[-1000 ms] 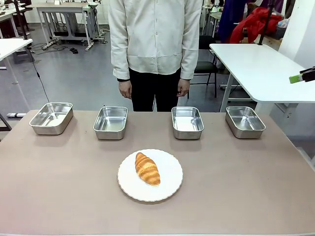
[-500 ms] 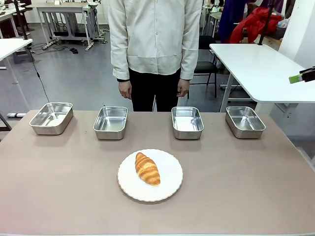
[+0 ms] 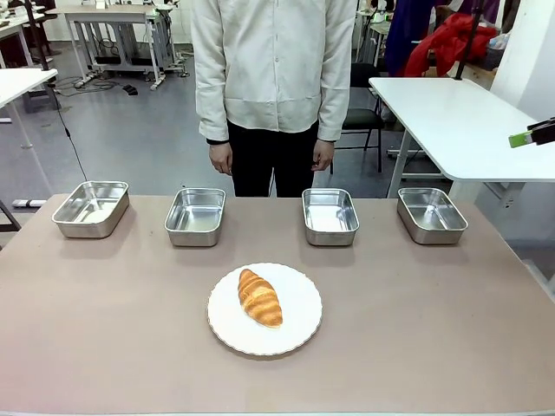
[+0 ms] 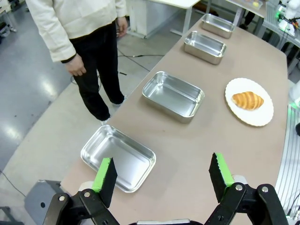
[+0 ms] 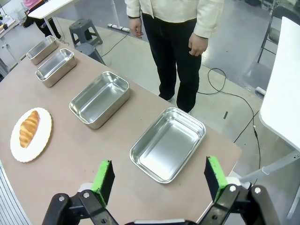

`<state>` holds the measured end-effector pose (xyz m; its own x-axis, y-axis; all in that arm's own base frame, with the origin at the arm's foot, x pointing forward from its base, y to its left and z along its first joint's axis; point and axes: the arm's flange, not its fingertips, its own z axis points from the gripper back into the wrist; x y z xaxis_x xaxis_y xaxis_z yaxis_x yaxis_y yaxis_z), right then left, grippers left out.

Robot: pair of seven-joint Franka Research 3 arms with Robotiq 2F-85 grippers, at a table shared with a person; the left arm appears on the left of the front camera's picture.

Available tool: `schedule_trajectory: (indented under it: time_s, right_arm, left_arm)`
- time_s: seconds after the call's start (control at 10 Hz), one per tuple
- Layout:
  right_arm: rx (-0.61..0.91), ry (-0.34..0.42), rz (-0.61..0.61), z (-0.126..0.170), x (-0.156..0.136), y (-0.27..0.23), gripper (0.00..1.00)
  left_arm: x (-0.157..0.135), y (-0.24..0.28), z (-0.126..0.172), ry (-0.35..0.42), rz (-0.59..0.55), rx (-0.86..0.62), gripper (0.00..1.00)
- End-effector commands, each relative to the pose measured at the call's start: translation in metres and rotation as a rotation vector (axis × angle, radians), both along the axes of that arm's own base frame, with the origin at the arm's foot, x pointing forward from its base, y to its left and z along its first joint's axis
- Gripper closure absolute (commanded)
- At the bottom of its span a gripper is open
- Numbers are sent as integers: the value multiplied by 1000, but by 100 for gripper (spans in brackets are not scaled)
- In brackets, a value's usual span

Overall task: Place the bread in the container.
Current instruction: Place the Butter Roll into the Airtight Container indicated by the human.

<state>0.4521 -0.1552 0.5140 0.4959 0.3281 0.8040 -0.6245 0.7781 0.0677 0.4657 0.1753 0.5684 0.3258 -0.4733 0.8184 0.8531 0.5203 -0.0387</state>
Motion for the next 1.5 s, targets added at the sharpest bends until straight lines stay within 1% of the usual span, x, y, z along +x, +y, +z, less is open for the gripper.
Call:
schedule_trajectory:
  time_s: [0.0, 1.4]
  right_arm:
    - [9, -8, 3, 0, 0, 0, 0]
    - [9, -8, 3, 0, 0, 0, 0]
  left_arm:
    - [-2, -1, 2, -4, -10, -3, 0]
    - [-2, -1, 2, -4, -10, -3, 0]
